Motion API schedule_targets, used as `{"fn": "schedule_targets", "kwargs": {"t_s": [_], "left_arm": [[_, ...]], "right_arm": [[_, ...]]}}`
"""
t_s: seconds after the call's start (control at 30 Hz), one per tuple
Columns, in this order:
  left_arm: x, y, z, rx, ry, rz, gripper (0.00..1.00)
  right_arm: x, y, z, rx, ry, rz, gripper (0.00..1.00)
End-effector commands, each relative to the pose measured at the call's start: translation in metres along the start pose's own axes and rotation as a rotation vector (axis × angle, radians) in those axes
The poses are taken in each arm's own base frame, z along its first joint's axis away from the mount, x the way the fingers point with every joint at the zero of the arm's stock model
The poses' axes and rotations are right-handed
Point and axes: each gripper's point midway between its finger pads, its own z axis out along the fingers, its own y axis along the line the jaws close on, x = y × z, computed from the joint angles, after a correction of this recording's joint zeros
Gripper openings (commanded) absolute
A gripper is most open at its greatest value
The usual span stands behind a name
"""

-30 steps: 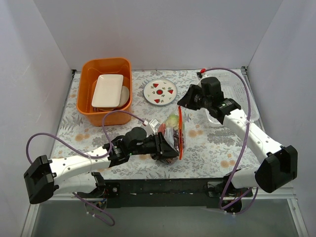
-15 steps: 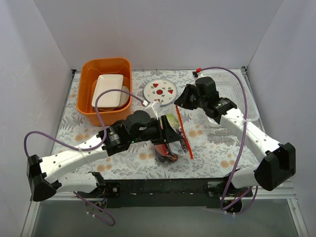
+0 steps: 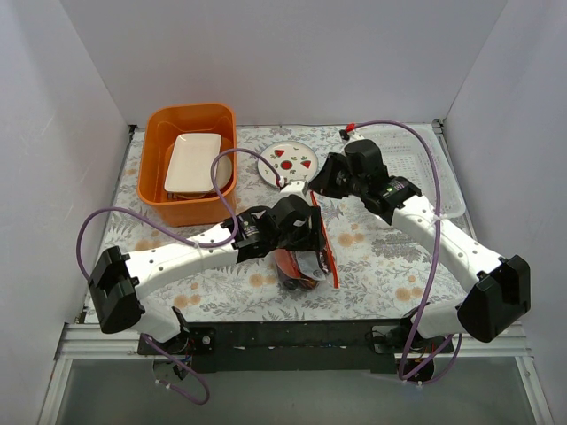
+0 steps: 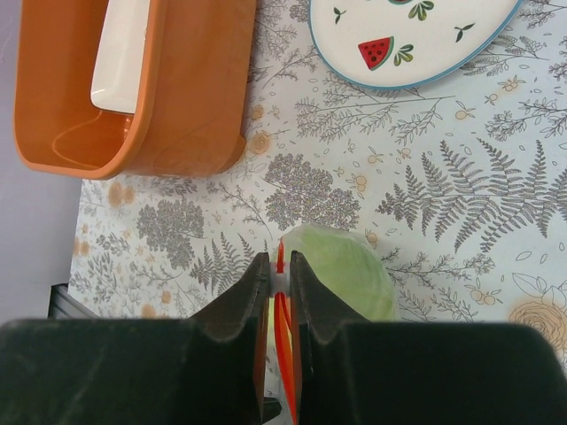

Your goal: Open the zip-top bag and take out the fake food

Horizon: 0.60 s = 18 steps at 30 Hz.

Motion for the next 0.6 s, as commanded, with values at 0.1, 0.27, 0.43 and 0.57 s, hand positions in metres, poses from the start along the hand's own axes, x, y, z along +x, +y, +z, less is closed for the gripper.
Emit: {"fn": "schedule_targets", "kwargs": {"t_s": [0.1,0.27,0.43,0.57], "left_arm": [[-0.031,-0.007,-0.019,-0.009,-0.117,0.02,0.6],[-0.032,-0.003,-0.013,-0.05,-0.122,0.025,0.59],[-0.043,-0.017,-0.017,-0.006,-0.158,0.008,0.6],[-0.046,-0.022,-0.017,0.004,-0.168,0.006,0.6]], "right_arm": [[-0.024,0.028,-0.008,-0.068,-0.073,-0.003,0.01],[-0.022,0.031,-0.009,-0.074,-0.076,-0.002,0.01],[-0.019,0.033,-0.011,-0.076,-0.072,-0.001,0.01],[-0.017,0.032,-0.011,-0.072,-0.065,-0.009,0.01]]}}
